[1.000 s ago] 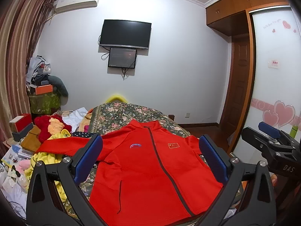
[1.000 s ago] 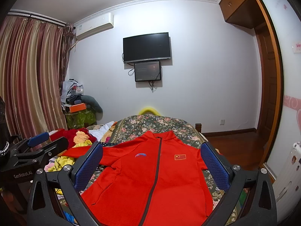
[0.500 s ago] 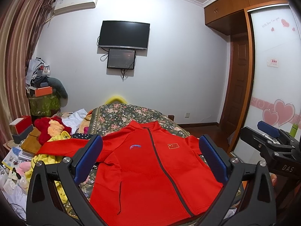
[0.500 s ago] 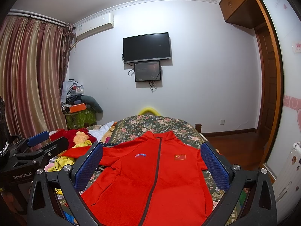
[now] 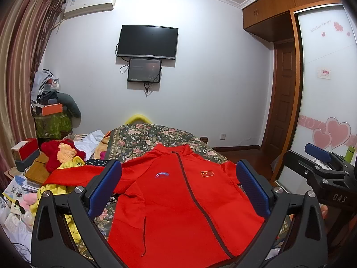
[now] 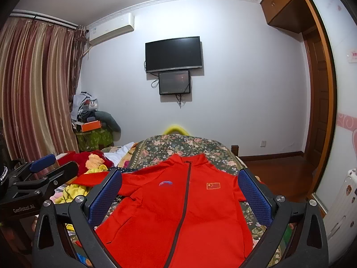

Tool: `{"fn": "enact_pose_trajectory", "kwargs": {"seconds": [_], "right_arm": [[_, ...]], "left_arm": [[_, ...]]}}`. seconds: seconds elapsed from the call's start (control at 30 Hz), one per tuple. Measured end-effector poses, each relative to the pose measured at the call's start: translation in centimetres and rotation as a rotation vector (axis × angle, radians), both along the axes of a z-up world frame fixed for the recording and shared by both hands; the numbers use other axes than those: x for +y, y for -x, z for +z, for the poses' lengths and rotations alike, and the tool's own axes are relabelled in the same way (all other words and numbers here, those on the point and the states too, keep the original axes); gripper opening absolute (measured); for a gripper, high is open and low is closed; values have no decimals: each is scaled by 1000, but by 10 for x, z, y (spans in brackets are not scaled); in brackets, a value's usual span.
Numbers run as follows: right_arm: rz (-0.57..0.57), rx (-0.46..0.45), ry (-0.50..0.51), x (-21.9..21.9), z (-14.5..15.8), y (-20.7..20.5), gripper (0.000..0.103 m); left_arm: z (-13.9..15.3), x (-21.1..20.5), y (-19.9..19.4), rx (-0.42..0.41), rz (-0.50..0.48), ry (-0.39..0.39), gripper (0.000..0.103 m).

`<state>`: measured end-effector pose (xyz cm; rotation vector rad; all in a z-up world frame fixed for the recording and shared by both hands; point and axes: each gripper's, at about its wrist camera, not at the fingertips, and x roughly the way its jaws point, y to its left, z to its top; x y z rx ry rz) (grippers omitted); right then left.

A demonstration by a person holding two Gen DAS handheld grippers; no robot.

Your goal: Fold large clothes

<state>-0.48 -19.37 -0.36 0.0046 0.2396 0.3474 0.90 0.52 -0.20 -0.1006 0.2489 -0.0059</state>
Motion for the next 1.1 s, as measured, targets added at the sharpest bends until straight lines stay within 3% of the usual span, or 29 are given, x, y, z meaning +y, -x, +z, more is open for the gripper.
{"fn": "enact_pose_trajectory", "kwargs": {"seconds": [0.33, 0.63, 0.83, 1.1], "right_arm": [[-7, 49, 19, 19, -4, -42, 103], [-1, 144, 37, 50, -31, -132, 103], [-7, 245, 48, 69, -66, -208, 103], [-20, 418, 150, 88, -148, -315, 103]], "left_arm": [[-11, 26, -33, 27, 20, 15, 103], [-43, 79, -105, 128, 58, 95, 103], [-90, 128, -164, 252, 169, 107, 103], [-178, 216, -219, 432, 316, 135, 103]]}}
